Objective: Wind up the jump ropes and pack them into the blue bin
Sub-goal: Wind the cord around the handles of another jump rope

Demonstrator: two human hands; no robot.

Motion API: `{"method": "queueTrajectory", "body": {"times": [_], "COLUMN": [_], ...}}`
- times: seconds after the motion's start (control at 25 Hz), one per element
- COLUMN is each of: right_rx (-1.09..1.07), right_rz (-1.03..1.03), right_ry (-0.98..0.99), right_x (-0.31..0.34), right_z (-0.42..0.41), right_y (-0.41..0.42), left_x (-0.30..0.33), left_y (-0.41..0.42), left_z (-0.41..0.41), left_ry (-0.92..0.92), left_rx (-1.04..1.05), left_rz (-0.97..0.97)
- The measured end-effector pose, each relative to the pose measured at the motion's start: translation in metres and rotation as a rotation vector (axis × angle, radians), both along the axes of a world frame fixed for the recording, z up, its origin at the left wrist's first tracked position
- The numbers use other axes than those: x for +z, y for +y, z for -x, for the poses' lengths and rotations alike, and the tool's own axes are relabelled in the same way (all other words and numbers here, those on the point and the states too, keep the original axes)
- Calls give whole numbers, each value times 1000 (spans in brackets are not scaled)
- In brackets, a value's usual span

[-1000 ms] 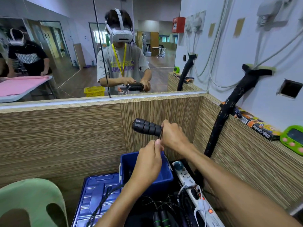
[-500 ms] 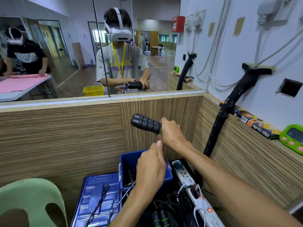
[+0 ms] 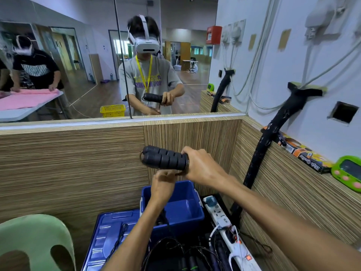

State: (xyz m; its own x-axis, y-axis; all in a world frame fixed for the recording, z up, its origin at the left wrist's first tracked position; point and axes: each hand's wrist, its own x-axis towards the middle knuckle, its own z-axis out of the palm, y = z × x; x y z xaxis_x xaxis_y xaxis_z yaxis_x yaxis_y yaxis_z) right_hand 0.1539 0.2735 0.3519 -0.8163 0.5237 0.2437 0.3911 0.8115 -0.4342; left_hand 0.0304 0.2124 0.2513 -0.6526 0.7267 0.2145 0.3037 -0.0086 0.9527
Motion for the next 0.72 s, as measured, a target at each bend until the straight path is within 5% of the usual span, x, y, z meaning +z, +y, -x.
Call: {"method": "queueTrajectory", "body": {"times": [0.12, 0.24, 0.36, 0.52, 0.72], "right_rx": [40, 107, 176, 249, 293], "right_rz": [18, 33, 39, -231, -400], "right_ry": [-29, -64, -96, -168, -224], "right_x": [-1, 3, 3, -6, -15], "right_z": [-7, -19, -32, -30, -24], "right_y": [-1, -1, -11, -38, -39], "left_x": [4, 28, 62, 90, 119], "left_y": [8, 13, 15, 22, 26], "left_z": [14, 27, 48, 58, 30], "left_ry": [210, 339, 782, 1262, 1494], "left_rx": [-7, -274, -106, -186, -79], "left_rz": [-34, 98, 379, 339, 356]}}
